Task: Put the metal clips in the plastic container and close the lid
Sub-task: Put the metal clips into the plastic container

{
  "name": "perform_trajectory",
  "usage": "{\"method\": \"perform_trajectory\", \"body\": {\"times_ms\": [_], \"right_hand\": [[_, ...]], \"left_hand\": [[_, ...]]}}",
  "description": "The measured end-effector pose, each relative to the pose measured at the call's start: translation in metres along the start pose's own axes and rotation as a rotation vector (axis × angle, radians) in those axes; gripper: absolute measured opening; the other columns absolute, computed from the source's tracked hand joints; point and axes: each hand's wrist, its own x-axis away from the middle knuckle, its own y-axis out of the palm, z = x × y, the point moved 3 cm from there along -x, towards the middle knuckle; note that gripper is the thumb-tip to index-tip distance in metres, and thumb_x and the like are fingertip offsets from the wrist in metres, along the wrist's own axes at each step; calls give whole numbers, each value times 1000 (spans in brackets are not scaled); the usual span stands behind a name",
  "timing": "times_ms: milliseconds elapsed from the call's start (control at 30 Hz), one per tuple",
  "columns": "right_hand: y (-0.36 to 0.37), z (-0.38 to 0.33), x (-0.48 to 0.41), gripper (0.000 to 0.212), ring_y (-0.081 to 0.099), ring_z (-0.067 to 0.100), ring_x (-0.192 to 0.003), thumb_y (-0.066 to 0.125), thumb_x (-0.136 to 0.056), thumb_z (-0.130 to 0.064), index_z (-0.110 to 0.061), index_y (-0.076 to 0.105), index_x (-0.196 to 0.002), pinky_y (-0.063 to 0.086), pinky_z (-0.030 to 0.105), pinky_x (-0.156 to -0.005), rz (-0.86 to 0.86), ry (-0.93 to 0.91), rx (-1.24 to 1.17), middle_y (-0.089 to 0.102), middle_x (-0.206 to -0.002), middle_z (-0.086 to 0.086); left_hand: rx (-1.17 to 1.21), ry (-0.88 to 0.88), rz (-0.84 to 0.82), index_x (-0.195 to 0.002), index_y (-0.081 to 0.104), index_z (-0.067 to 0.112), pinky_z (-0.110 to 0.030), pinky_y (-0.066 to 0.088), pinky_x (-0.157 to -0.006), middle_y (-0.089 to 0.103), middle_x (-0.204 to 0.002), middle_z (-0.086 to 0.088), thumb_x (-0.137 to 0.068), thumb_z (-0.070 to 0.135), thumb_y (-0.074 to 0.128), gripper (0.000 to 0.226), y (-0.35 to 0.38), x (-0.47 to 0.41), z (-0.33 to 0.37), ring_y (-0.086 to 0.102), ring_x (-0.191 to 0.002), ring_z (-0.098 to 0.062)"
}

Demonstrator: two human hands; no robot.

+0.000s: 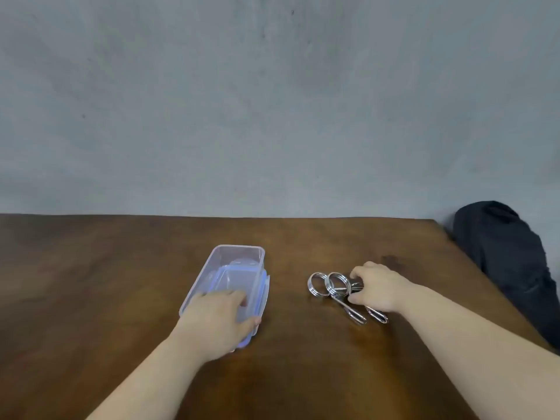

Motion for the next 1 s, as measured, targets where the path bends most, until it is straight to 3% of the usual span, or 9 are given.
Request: {"method": "perform_trajectory", "body": {"times_ms": [100, 167, 400, 533, 733, 867, 1000], "right_hand": [[4, 1, 1, 51, 55, 21, -106, 64, -80, -46, -29, 59, -128, 48, 37, -88, 19, 6, 65, 52, -115, -4], [9, 4, 0, 47, 56, 22, -102, 63, -79, -46, -32, 61, -124, 47, 36, -85, 16, 11, 67, 52, -113, -4], [17, 22, 1, 39, 59, 9, -89, 67, -75, -46, -43, 64, -114, 47, 29, -75, 42, 62, -119, 42, -113, -6], [16, 34, 2, 40, 59, 4, -89, 69, -72, -42, -49, 62, -111, 51, 32, -83, 40, 68, -222, 40, -109, -12], [-13, 37, 6, 25, 62, 11, -84, 75, -78, -37, -51, 68, -98, 46, 27, -68, 126, 81, -386, 47, -113, -2], [-43, 6, 10, 32, 62, 11, -79, 74, -79, -27, -55, 68, -93, 41, 23, -62, 202, -8, -415, 49, -108, -3], [-63, -62, 13, 45, 59, 6, -85, 75, -74, -35, -51, 67, -116, 45, 24, -73, 144, -223, -283, 48, -107, -11]], "left_hand": [[12, 15, -19, -74, 46, 28, -32, 44, -85, 62, -71, 5, -98, 58, 44, 39, 12, -4, -1, 58, -70, -14], [14, 24, -16, -67, 38, 26, -32, 44, -82, 56, -62, 3, -102, 52, 41, 43, 19, -3, 0, 50, -60, -15], [-107, 168, 80, -63, 33, 26, -33, 40, -95, 51, -65, 3, -102, 37, 29, 40, 28, -2, -7, 45, -62, -19], [-112, 211, 85, -61, 33, 24, -30, 36, -94, 49, -61, 2, -85, 44, 8, 40, 31, -2, -10, 43, -60, -20], [-14, 273, 149, -53, 34, 21, -25, 27, -84, 40, -50, 2, -81, 38, 26, 34, 33, -1, -12, 34, -52, -19], [-6, 351, 188, -54, 39, 17, -29, 28, -80, 45, -50, -2, -79, 32, 36, 29, 33, -1, -12, 35, -58, -19], [2, 482, 208, -52, 38, 17, -37, 35, -81, 44, -49, 0, -76, 27, 45, 27, 34, -1, -7, 37, -60, -20]]}}
